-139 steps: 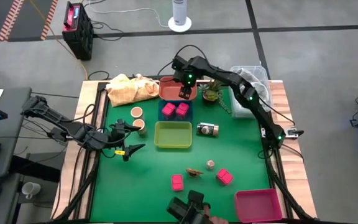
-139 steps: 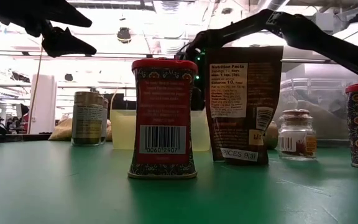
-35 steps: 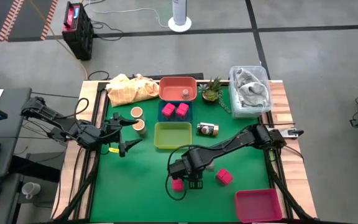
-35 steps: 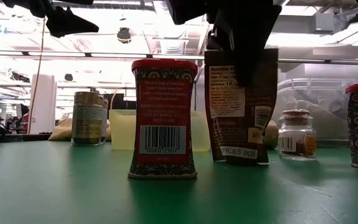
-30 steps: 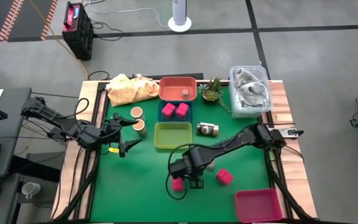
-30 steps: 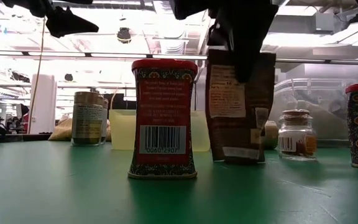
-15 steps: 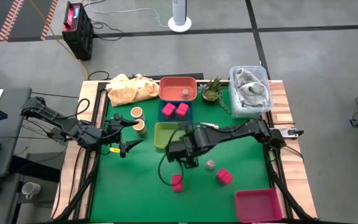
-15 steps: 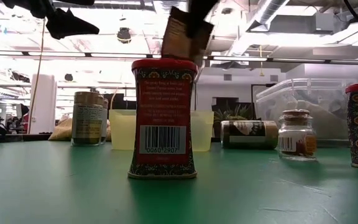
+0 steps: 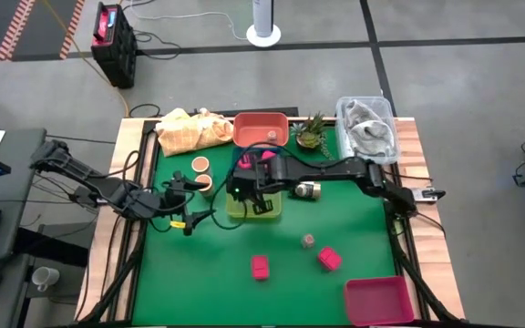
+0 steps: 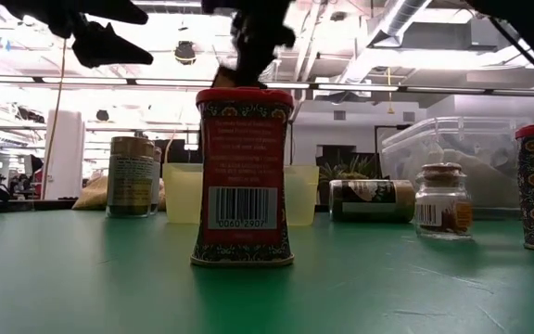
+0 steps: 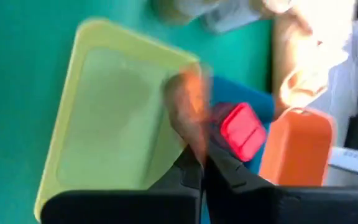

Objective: Sort spices by type
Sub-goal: Put the orange seasoning pack into the yellow bin, then put the red seasoning can into the blue bin

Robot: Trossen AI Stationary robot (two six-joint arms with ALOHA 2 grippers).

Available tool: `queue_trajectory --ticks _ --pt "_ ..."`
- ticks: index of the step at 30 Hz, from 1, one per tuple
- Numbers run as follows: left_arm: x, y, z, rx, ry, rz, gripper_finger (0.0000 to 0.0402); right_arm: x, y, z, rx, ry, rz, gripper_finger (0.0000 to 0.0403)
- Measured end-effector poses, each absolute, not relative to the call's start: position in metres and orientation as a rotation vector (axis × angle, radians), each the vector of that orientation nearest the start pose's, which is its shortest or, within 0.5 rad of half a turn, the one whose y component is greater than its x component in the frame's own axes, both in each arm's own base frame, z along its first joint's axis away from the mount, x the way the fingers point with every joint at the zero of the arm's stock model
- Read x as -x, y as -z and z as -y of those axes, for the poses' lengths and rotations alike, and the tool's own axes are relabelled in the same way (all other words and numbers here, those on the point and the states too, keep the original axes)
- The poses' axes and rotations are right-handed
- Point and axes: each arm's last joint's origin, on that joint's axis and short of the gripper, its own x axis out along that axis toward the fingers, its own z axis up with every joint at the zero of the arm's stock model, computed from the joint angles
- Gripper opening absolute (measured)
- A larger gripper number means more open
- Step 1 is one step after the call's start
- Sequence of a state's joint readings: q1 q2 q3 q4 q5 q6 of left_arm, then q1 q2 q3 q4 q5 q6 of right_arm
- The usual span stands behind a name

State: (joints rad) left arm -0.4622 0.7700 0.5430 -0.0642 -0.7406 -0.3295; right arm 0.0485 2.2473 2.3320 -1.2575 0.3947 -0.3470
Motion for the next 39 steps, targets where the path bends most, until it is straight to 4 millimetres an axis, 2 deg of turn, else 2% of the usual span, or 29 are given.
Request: queue_trajectory --ticks 5,9,15,18,22,28,32,36,39 --pt "-0.159 -0.264 0.060 0.177 -0.303 -0.196 0.0389 -0.472 -0.273 -0.004 0.588 0.076 -1.286 0.0025" --pt "-0.159 -0.264 0.060 0.186 -0.305 -0.199 0.0389 -0.477 -0.260 0.001 0.606 0.051 -1.314 0.0021" --pt "-0.159 -0.262 0.060 0.186 -0.305 -0.199 0.0389 -0.480 -0.258 0.002 0.613 -0.003 -1.298 0.0038" --pt "-0.158 -0.261 0.061 0.179 -0.297 -0.210 0.0389 -0.479 -0.258 -0.004 0.590 -0.059 -1.291 0.0051" --pt "-0.157 -0.261 0.062 0.171 -0.294 -0.217 0.0389 -0.477 -0.257 -0.010 0.564 -0.110 -1.305 0.0094" --pt "-0.157 -0.258 0.061 0.161 -0.300 -0.243 0.0389 -0.475 -0.263 -0.010 0.513 -0.055 -1.312 0.0204" --pt "-0.156 -0.255 0.061 0.165 -0.307 -0.265 0.0389 -0.462 -0.287 -0.026 0.500 -0.020 -1.270 0.0257" --pt "-0.154 -0.256 0.059 0.158 -0.309 -0.274 0.0389 -0.449 -0.313 -0.057 0.461 -0.114 -1.176 0.0268" --pt "-0.152 -0.262 0.058 0.151 -0.303 -0.257 0.0389 -0.445 -0.317 -0.086 0.490 -0.223 -1.122 0.0268"
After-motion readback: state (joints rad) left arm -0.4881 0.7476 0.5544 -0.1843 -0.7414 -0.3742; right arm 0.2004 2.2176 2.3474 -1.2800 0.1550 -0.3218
